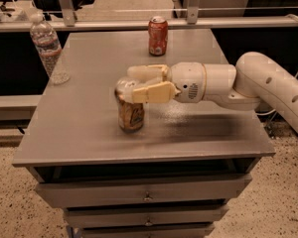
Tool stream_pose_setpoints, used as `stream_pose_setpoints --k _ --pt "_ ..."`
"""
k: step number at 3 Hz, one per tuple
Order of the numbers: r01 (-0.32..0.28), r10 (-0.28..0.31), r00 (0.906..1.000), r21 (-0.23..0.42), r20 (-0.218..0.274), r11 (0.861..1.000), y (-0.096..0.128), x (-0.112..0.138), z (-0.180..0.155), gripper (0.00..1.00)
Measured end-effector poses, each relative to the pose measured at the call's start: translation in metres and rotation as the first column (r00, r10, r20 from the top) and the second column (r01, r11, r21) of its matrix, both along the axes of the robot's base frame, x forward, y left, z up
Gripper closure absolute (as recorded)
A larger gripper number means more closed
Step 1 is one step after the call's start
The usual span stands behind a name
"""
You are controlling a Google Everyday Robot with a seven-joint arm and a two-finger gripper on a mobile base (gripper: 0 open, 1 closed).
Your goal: Place orange can upright
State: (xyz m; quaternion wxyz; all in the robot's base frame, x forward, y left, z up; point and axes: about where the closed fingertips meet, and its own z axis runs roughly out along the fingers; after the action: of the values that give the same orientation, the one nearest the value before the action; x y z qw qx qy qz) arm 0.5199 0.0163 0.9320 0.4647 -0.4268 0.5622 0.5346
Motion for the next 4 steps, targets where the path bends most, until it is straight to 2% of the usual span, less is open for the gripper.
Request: stream_pose_setpoints --k 1,2,3,4 --pt "-0.014 0.014 0.9999 0.000 0.009 1.000 -0.002 -0.003 -0.001 0.00" --pt "-0.022 0.022 0.9996 -0.022 0.019 1.000 -0.006 -0.006 0.005 0.00" --pt "-0.040 0.045 0.9975 -0.083 0.056 0.996 -0.008 -0.009 0.039 0.00" --pt "-0.039 0.057 0.9906 -0.144 0.125 0.989 -0.012 -0.013 0.099 0.00"
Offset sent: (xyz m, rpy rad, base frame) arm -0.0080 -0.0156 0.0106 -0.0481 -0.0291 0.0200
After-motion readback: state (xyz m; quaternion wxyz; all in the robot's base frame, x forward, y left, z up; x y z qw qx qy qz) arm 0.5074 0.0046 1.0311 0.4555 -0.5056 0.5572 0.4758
